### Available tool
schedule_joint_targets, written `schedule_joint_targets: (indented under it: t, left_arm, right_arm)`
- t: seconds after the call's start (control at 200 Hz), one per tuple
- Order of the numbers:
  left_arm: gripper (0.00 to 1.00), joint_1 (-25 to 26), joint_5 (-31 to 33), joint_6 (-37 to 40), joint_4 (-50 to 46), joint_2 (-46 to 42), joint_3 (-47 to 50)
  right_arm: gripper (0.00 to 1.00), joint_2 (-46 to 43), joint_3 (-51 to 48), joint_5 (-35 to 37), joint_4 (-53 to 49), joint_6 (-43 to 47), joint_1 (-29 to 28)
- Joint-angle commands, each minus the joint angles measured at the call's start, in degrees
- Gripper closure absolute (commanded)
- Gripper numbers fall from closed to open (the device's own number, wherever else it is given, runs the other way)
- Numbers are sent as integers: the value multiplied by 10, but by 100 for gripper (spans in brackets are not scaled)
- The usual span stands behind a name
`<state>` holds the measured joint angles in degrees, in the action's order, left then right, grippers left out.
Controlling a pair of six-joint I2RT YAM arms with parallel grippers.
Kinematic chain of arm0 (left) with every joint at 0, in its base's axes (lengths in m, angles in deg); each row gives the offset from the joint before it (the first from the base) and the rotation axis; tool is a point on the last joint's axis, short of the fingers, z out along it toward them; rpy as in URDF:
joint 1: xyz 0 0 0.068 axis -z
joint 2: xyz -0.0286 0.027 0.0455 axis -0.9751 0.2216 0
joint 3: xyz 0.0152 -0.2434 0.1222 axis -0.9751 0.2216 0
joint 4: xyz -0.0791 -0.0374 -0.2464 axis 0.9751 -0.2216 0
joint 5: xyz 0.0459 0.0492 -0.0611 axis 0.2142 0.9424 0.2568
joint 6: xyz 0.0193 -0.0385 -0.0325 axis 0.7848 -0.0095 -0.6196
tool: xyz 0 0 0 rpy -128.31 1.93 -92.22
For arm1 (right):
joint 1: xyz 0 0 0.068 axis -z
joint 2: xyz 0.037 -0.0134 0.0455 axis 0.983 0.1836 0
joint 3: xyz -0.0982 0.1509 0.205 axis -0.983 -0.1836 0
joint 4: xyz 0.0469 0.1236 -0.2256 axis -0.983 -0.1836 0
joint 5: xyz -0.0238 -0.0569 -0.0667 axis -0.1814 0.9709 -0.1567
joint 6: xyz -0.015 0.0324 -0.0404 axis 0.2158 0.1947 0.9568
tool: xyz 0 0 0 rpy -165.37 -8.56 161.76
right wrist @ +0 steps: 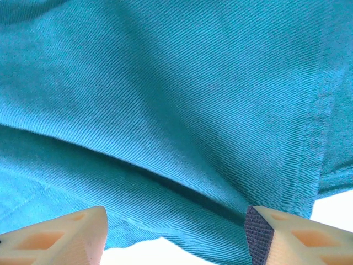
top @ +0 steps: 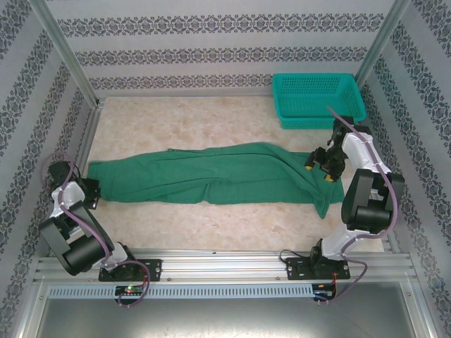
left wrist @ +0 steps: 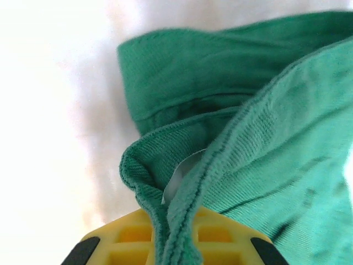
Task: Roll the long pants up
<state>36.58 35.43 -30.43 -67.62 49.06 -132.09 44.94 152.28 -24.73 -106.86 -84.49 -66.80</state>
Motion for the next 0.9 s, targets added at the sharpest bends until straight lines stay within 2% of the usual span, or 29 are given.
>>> schedule_joint_targets:
  t: [0.0,0.175,0.33,0.43,0.58,0.689,0.894]
  left_arm:
    - [100,-2,28,-21,-27,-31,-64]
    - [100,-9,95,-32,-82,-25,-127]
    - [100,-19,95,-56,-96,10,-144]
    - [100,-34,69,-72,-57,4,-129]
    - [100,-31,17,-60,-32,38,-145]
    - [100,-31,-13,-46,-20,54,-141]
    - [100,-31,-12,-24,-5,51,-112]
  right_arm:
    - [32,-13,27,12,17,-25,21]
    - [34,43,62,-2,11,-25,29]
    - [36,62,47,-11,14,-20,13]
    - [37,57,33,-6,12,-12,3]
    - [37,68,35,51,-5,0,15]
    - [37,82,33,42,9,-6,33]
    - [38,152,70,32,17,-7,35]
